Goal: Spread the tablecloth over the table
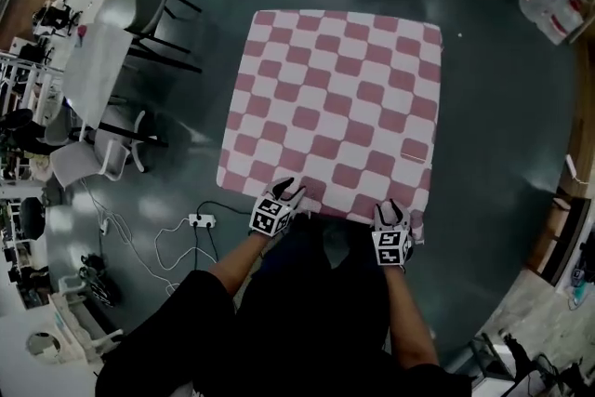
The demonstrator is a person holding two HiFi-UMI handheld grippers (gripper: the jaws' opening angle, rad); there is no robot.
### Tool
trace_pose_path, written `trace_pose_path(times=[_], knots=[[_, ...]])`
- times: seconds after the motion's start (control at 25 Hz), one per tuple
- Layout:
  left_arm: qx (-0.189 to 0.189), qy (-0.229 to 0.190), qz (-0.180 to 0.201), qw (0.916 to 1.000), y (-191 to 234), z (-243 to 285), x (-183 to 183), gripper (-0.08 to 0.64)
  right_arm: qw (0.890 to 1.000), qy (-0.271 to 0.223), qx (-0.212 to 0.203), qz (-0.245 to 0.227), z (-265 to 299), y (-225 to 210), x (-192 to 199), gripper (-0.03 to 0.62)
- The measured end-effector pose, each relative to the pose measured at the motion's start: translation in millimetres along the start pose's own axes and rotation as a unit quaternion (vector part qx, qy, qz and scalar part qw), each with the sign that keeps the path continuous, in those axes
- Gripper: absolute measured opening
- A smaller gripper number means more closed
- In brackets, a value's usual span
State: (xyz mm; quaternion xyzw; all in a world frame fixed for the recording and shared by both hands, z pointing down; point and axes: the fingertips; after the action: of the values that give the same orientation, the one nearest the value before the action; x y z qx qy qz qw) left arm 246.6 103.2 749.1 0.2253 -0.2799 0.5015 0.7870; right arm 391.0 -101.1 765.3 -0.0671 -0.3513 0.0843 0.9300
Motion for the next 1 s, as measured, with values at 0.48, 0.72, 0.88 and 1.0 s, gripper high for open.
trace_pose_path(times=[0.48,0.72,0.88,1.0], knots=[[-0.041,-0.023,-0.060,0.9971,71,-19,62,0.213,1.000,-0.008,0.002,-0.004,22,-23,-11,0.203],[-0.060,-0.030,-0.106,0.9922,36,-15,58,0.253,0.999,0.004,-0.032,0.007,15,-50,-10,0.198],[-0.058,-0.022,-0.103,0.9927,21,-12,55,0.273,0.999,0.019,-0.035,0.029,-3,-59,7,0.173],[-0.047,-0.015,-0.094,0.9943,16,-11,57,0.273,0.999,0.019,-0.031,0.035,-14,-59,18,0.184]])
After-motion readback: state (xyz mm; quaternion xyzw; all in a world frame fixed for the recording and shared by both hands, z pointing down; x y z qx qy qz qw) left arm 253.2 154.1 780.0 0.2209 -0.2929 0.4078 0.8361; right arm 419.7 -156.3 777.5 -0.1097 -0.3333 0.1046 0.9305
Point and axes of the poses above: the fingertips, and each gripper's own axes: z forward along the fingers, y to its left, x out of its underside, and after that the axes turned 11 degrees about z, right-handed
